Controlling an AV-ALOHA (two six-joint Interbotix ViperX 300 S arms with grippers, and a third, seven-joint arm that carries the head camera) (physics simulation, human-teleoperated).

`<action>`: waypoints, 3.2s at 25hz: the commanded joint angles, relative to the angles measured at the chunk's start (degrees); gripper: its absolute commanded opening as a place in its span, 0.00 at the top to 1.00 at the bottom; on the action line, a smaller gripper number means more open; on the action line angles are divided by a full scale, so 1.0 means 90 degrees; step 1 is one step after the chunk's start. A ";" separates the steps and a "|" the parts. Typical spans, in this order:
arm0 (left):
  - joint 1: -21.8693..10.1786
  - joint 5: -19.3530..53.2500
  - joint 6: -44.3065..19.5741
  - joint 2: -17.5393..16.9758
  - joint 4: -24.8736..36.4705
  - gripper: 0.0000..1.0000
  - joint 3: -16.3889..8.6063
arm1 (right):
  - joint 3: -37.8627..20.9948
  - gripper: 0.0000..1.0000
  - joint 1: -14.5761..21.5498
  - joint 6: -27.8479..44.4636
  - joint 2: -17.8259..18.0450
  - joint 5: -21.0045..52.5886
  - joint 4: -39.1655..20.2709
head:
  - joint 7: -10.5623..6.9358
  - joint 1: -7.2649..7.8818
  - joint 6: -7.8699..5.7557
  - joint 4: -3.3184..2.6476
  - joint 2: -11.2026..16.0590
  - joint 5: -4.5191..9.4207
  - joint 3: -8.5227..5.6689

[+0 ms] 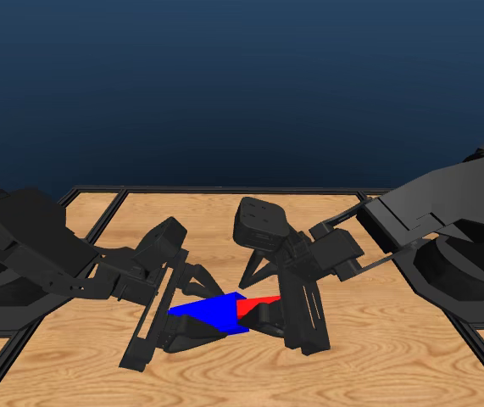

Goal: Insert peg into socket

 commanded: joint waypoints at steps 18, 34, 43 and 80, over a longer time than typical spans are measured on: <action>0.0176 -0.0744 -0.0146 -0.0139 -0.0082 1.00 0.0002 | 0.2190 0.00 -0.0083 0.2023 -0.1178 0.0190 -0.0101 | -0.0149 0.0164 -0.0134 0.0010 -0.0147 -0.0132 -0.0072; 0.0315 -0.0223 -0.0459 -0.0111 0.0080 1.00 -0.0122 | 0.1170 1.00 0.0247 0.1895 -0.0999 0.0589 -0.0697 | -0.0065 0.0079 -0.0072 0.0004 -0.0120 -0.0060 -0.0061; 0.0455 0.0554 -0.0832 0.0096 0.0608 1.00 -0.0458 | 0.0903 1.00 -0.0077 0.1389 -0.0522 -0.0065 -0.0355 | 0.0006 -0.0004 -0.0022 -0.0005 -0.0108 -0.0064 -0.0063; 0.0657 0.3368 -0.4407 0.0078 0.3777 1.00 -0.1211 | 0.1263 1.00 -0.0341 0.0619 0.0365 -0.1552 0.0896 | 0.0007 0.0153 -0.0078 0.0027 -0.0097 -0.0067 -0.0074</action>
